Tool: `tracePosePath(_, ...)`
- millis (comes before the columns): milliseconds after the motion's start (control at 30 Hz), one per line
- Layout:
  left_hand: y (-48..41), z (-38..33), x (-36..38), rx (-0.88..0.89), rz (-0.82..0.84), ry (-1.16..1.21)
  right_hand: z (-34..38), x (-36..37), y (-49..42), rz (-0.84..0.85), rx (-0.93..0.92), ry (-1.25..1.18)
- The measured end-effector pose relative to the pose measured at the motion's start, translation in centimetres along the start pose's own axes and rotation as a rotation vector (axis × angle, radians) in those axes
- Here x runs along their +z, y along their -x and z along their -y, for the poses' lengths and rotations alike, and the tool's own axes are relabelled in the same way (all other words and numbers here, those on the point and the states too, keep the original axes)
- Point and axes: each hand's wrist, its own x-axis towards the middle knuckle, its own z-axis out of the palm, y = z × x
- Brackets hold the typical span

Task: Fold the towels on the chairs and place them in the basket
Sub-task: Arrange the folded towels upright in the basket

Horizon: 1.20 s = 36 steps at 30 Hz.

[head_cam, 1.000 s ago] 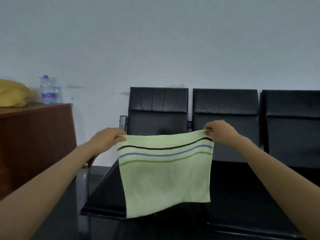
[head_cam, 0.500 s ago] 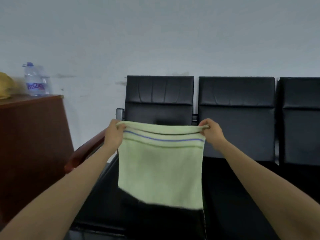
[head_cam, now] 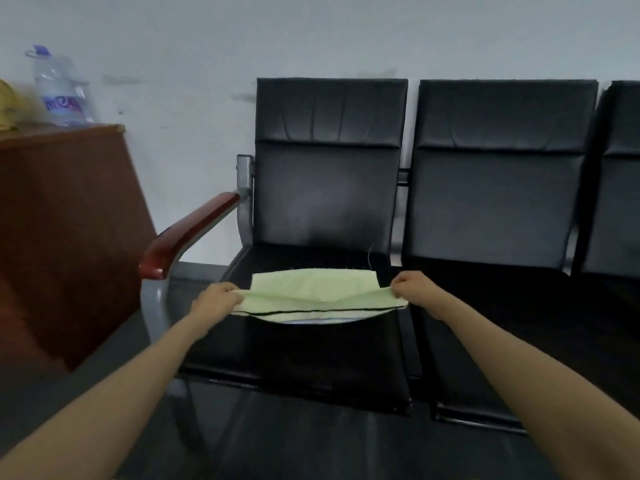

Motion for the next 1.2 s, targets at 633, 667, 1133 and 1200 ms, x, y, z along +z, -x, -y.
tracePosePath(633, -5.1, 2.8, 5.9, -0.157, -0.178, 0.243, -3.0, 5.7, -5.9, -0.130, 0.037, -0.141)
tracePosePath(667, -5.5, 3.3, 6.4, -0.166, -0.156, 0.207, -3.4, 6.4, -6.3, -0.113, 0.045, -0.114)
tracePosePath(1133, -1.3, 1.7, 12.4, 0.370, -0.179, -0.523, -2.9, 13.6, -3.4, -0.138, -0.356, 0.381)
tracePosePath(1200, 0.0, 0.6, 14.9, 0.398, -0.049, -0.476, -1.7, 16.4, -2.1, 0.008, -0.391, 0.337)
